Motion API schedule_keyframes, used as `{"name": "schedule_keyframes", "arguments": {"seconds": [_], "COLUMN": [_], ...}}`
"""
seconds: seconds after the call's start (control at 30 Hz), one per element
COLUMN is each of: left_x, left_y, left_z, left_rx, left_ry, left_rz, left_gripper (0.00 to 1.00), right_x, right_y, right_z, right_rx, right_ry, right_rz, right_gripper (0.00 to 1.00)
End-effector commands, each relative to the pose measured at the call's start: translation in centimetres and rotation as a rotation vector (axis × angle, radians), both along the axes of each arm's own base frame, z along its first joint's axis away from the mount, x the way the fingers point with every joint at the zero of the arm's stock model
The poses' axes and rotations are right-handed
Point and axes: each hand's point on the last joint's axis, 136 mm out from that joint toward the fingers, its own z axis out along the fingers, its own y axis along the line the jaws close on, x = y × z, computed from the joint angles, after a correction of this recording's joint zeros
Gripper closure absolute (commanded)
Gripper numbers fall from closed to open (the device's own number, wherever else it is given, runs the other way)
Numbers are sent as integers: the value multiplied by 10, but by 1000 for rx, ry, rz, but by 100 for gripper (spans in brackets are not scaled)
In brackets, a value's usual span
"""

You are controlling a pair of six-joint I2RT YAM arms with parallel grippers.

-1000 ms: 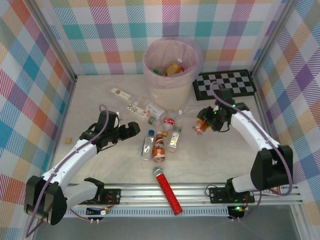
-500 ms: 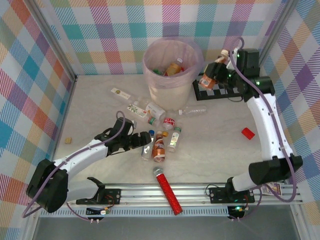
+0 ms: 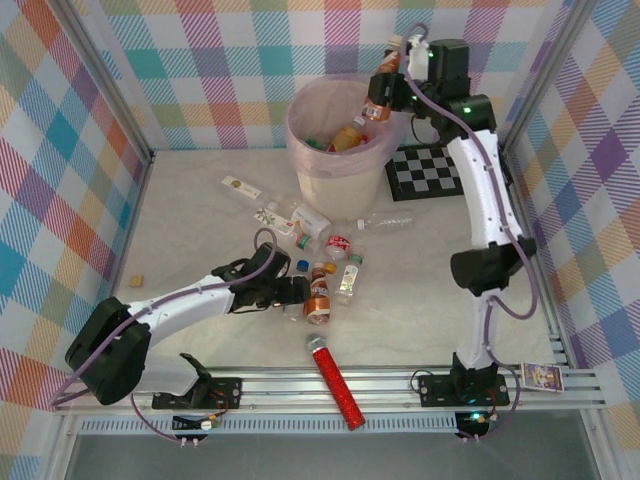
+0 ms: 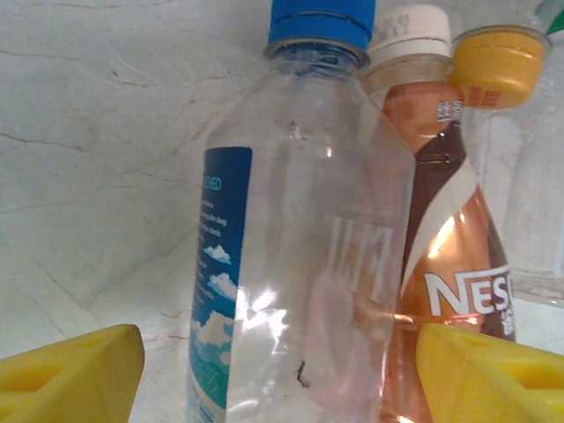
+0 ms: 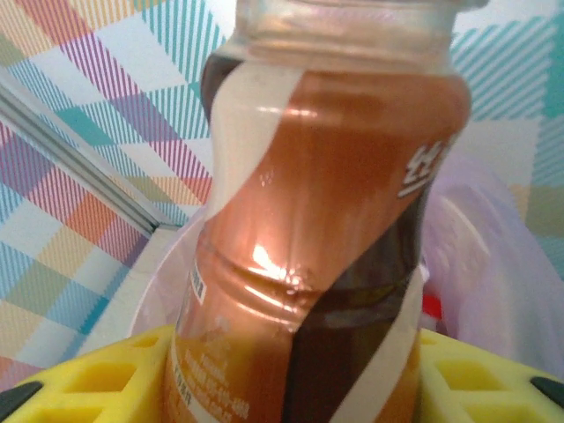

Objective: Put the plastic bottles in the bin

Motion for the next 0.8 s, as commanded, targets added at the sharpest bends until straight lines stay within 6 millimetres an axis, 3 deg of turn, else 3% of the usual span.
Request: {"name": "schedule_keyframes", "arguments": {"seconds": [0.0,0.23,0.43,0.57,0.77], "left_x": [3,-2,-5,-5,-5], "left_y": [-3,-13,-5,-4,-5], "left_z": [7,-4,-11,-14,-20], "left_rx": [55,41,79,90,94], "left_ry": [-22,19,32,35,44], "left_rz": [-29,-51,-36,-32,-31], "left_gripper": [20,21,24,28,35], "right_x": [10,18,20,19,10], "right_y": [19,59,70,70,65], "right_z": [-12,-57,-83,-85,-61], "right_rx": [-109,-205,-249,-253,-258], "right_ry": [-80,-72,-35,-30,-79], "right_rz": [85,187,204,202,199], "right_gripper": [60,57,46,30,9]}}
